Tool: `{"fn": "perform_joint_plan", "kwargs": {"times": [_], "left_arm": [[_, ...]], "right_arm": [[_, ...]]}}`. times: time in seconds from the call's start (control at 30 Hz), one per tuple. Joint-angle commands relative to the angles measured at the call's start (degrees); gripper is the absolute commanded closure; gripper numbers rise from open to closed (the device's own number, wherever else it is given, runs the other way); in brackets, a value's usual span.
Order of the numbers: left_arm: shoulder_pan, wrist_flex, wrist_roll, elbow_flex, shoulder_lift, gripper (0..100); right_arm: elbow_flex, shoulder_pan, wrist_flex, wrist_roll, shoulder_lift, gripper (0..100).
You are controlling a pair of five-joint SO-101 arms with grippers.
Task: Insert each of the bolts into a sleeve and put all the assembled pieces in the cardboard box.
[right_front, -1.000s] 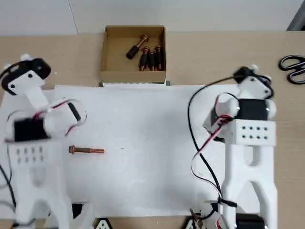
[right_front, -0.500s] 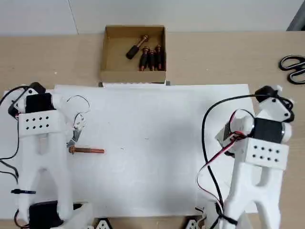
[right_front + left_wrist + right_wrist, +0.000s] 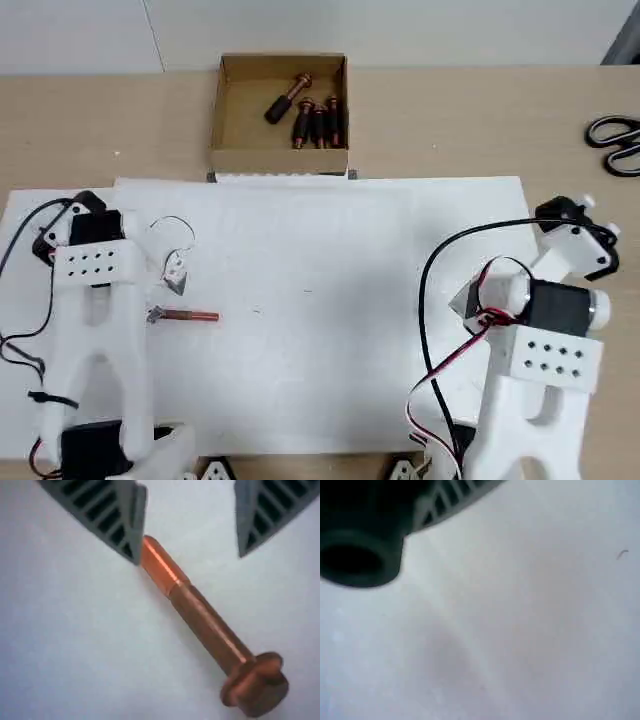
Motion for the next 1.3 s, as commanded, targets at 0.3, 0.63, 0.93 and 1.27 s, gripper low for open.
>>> {"fn": "perform_joint_plan", "kwargs": {"times": [0.3, 0.63, 0.93, 1.27], "left_arm": [[-0.35, -4.13, 0.26, 3.03, 0.09, 87], [-5.27, -4.13, 0.18, 2.86, 9.76, 87], [-5.63, -8.09, 0.09, 2.86, 13.45, 87], [-5.54, -9.58, 0.09, 3.12, 13.98, 88]], "right_arm": [[-0.35, 0.66, -0.48, -0.62, -1.36, 99.5], [-0.35, 0.66, -0.22, -0.62, -1.45, 99.5], [-0.35, 0.66, -0.04, -0.62, -1.45, 99.5], [-0.35, 0.40, -0.13, -0.62, -1.45, 99.5]]}}
